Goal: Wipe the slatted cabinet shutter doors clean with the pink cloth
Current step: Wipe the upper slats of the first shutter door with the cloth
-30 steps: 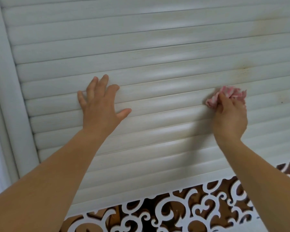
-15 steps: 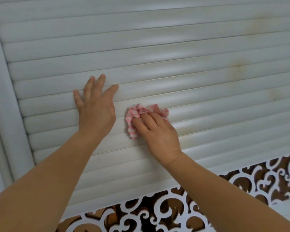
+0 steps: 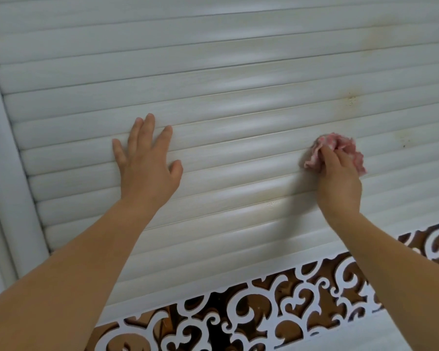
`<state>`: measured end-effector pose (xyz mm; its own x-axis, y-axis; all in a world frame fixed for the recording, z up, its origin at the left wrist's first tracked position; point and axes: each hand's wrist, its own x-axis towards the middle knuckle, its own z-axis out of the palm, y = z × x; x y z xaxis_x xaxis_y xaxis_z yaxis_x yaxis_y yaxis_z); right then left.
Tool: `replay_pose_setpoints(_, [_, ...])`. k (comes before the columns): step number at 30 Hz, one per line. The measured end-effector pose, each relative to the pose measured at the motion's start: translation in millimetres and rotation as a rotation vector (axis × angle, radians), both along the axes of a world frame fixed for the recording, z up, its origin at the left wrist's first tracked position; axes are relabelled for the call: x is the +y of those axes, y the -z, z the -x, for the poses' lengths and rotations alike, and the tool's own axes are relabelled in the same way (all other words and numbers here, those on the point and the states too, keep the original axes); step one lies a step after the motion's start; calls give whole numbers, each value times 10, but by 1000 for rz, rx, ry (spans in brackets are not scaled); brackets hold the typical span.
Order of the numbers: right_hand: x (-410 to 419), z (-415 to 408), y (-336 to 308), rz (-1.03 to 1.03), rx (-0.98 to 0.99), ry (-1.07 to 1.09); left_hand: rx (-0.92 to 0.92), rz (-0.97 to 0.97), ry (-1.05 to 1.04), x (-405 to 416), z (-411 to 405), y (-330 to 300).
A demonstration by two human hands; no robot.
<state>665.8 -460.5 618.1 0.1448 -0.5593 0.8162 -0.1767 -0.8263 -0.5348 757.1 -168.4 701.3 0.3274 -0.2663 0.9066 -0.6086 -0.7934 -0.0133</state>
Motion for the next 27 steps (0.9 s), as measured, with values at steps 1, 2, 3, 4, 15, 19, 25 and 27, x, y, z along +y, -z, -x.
replay_pose_setpoints(1, [70,-43,32,-27,-16,-9,5,-1,10,5,-1,1])
replay_pose_setpoints(2, [166,-81,76,-41,-30,-18,8,-2,17,7,-3,1])
replay_pose_setpoints(3, [276,-114,128,-41,-39,-23,9,-4,20,8,-4,-1])
replay_pose_setpoints(4, [392,-142,184,-35,-40,-28,8,-5,20,10,-4,-2])
replay_pose_setpoints(15, [1565,-451,389,358,88,-167,-29,-18,31,30,-54,15])
replay_pose_setpoints(19, [1921,-553,395,545,120,-181,-127,-91,77,65,-93,99])
replay_pose_setpoints(25, [1600,-464,340,785,132,-127,-195,-301,72,158,-110,298])
replay_pose_setpoints(27, [1357,-352,330,778,137,-84,-183,-296,55,176,-99,322])
